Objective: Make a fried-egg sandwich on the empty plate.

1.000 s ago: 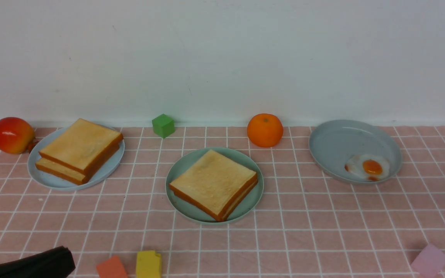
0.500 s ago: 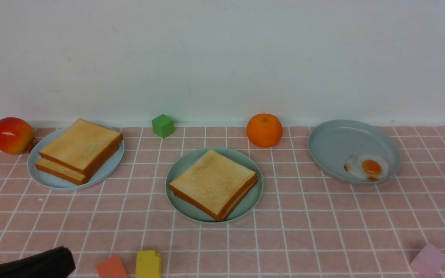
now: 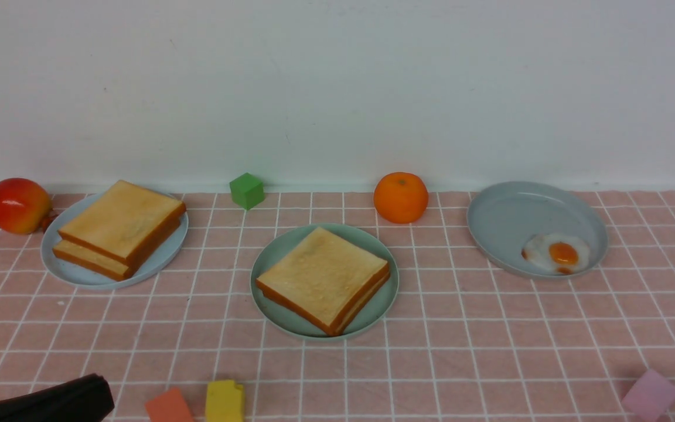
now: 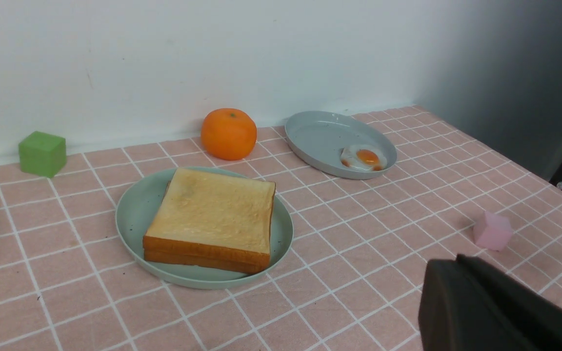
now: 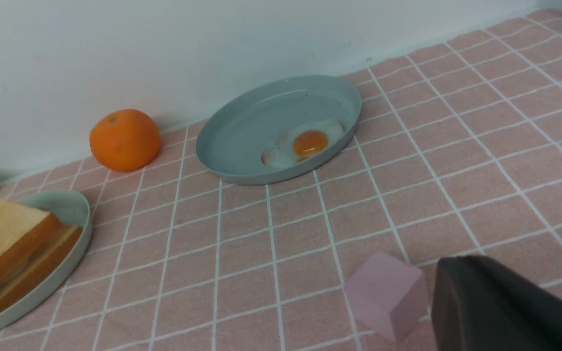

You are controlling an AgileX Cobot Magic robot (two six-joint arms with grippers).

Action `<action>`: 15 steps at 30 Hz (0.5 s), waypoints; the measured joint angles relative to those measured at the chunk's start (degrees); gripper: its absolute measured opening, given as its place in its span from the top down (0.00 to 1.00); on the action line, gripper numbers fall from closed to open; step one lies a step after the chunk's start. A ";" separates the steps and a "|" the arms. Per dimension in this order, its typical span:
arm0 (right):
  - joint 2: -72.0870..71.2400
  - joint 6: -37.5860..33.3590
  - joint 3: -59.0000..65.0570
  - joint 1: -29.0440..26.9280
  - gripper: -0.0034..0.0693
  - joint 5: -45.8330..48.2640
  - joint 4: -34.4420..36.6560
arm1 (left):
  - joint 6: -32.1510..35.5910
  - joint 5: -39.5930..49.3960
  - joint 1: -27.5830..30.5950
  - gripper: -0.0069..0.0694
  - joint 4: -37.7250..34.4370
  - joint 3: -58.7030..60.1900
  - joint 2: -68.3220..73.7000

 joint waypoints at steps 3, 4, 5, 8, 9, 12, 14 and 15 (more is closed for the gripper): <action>-0.18 -0.06 0.01 0.00 0.96 0.46 -0.30 | 0.00 0.06 0.00 0.91 0.00 0.00 0.00; -0.18 -0.06 0.01 0.00 0.96 0.46 -0.30 | 0.00 0.06 0.00 0.91 0.00 0.00 0.00; -0.18 -0.06 0.01 0.00 0.96 0.46 -0.35 | 0.00 0.06 0.00 0.91 0.00 0.00 0.00; -0.18 -0.33 0.06 0.00 0.96 0.58 -0.37 | 0.00 0.06 0.00 0.91 0.00 0.00 0.00; -0.18 -0.59 0.06 0.00 0.96 0.65 -0.37 | 0.00 0.06 0.00 0.91 0.00 0.00 0.00; -0.18 -5.05 0.06 0.00 0.96 2.27 0.20 | 0.00 0.06 0.00 0.90 0.00 0.00 0.00; -0.18 -10.18 0.06 0.00 0.96 3.14 1.93 | 0.00 0.06 0.00 0.90 0.00 0.00 0.00; -0.18 -12.84 0.06 0.00 0.96 3.38 3.21 | 0.00 0.06 0.00 0.90 0.00 0.05 0.00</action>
